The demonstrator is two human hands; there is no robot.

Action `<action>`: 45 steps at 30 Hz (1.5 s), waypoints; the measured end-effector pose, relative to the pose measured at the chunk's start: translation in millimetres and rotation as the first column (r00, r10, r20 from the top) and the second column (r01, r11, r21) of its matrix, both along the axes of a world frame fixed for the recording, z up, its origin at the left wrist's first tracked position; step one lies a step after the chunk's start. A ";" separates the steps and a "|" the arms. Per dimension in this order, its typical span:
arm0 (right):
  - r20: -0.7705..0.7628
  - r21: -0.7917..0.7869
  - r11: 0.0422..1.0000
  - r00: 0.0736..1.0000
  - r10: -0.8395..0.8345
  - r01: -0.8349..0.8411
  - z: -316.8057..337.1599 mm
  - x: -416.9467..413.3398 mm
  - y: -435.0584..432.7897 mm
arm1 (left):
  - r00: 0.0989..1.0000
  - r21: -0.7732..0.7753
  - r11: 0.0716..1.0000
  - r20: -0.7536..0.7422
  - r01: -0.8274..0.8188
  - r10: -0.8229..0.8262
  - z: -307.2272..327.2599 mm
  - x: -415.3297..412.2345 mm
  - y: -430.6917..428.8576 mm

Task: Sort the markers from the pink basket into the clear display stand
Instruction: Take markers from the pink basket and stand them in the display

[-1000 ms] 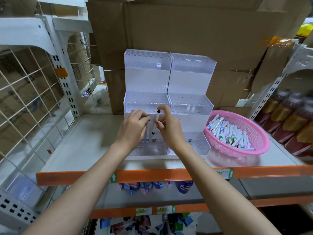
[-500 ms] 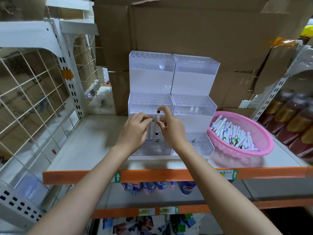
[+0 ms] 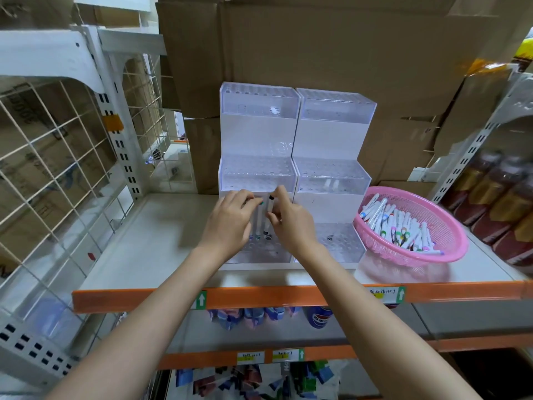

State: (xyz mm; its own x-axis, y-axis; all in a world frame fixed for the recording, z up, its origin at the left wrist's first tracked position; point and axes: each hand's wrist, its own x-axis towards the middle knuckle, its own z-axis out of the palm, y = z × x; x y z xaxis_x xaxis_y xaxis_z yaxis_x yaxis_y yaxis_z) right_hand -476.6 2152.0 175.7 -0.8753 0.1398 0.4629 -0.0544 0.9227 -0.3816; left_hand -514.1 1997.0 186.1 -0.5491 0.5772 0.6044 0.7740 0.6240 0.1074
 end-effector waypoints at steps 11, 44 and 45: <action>0.023 -0.009 0.998 0.998 0.055 -0.055 -2.7 2.4 -1.0 | 1.000 -0.023 1.000 0.012 0.003 -0.002 1.6 0.4 -1.9; 0.019 -0.028 1.000 1.000 -0.004 0.004 25.4 27.0 20.1 | 0.999 -0.081 0.997 -0.031 -0.016 0.014 7.4 18.8 15.3; 0.025 -0.011 1.000 1.000 -0.019 0.019 24.7 30.5 26.2 | 0.999 -0.094 0.996 -0.041 0.001 -0.005 8.1 21.2 23.2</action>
